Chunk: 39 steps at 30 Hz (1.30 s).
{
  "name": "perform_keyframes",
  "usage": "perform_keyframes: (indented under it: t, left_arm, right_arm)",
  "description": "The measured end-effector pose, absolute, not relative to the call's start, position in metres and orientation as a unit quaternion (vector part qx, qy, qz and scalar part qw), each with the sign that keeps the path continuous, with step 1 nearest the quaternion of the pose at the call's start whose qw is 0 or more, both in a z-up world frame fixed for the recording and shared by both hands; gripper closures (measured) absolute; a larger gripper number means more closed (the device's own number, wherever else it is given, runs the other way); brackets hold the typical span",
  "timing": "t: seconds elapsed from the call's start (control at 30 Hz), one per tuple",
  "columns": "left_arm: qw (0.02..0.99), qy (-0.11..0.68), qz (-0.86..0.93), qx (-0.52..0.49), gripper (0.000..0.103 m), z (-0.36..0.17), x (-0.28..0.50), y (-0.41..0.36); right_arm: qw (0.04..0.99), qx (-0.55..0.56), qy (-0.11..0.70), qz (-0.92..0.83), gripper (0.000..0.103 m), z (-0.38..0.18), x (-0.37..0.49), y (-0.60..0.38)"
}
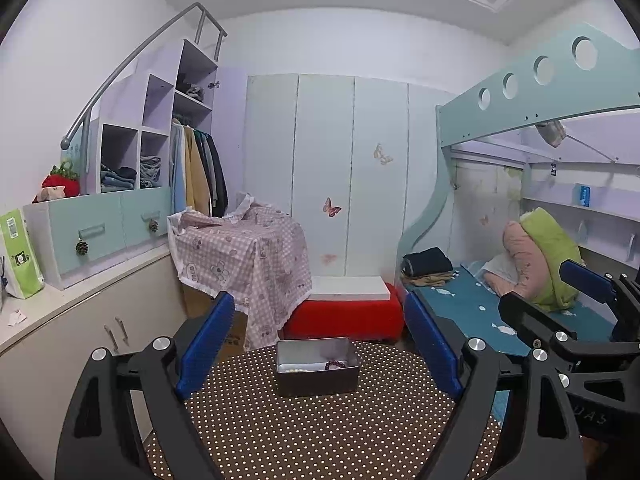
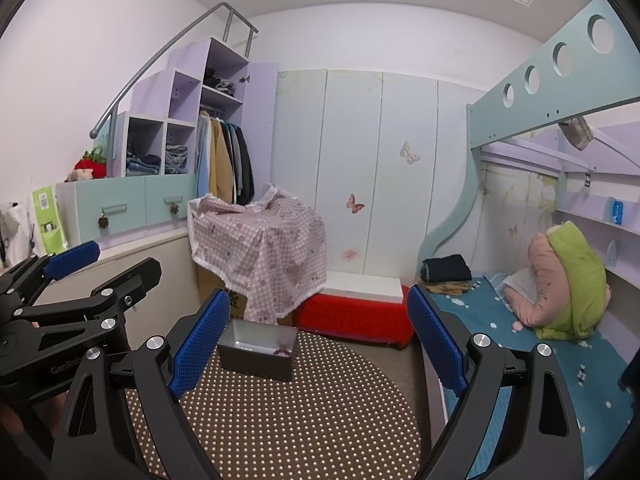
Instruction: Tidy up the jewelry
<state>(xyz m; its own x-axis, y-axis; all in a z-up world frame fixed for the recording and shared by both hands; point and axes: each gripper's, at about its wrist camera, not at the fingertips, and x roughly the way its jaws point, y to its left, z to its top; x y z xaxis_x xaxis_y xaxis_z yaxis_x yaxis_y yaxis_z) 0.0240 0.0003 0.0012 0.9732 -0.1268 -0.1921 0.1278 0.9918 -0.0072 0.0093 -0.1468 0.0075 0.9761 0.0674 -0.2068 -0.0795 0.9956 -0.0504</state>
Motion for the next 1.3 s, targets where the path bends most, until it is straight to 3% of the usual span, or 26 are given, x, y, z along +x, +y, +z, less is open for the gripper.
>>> perform_keyframes:
  t: [1.3]
  left_arm:
    - [0.994, 0.096, -0.049, 0.015, 0.018, -0.0045, 0.0237, -0.0017]
  right_arm:
    - [0.993, -0.027, 0.111, 0.039, 0.016, 0.0032, 0.0141, -0.1410]
